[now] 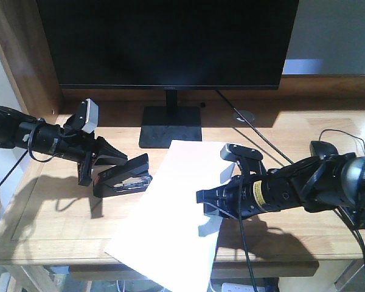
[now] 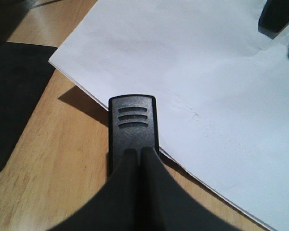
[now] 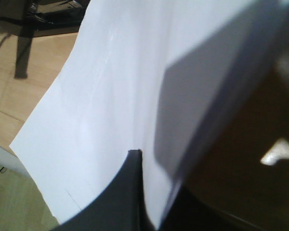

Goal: Grab stapler and paper to desk for stapling
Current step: 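Bring the right gripper with the white paper down over the desk, then lay the white paper flat under the stapler, sliding it toward the monitor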

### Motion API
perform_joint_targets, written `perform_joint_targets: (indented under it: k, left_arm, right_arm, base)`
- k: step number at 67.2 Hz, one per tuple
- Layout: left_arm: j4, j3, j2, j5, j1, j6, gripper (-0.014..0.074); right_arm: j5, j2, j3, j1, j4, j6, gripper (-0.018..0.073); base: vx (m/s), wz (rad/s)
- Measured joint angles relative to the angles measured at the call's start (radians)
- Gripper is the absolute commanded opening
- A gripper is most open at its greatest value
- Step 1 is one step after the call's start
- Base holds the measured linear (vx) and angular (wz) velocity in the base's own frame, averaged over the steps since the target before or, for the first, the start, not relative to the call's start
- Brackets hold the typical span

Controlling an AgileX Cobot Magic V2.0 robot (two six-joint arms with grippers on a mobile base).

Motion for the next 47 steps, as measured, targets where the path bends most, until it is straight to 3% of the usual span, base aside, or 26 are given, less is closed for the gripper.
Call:
perform_joint_targets:
  k: [47]
  left_arm:
    - [0.001, 0.0, 0.0, 0.0, 0.0, 0.0, -0.0008]
  right_arm:
    - [-0.042, 0.102, -0.059, 0.0, 0.03, -0.003, -0.0005]
  base:
    - [0.0, 0.0]
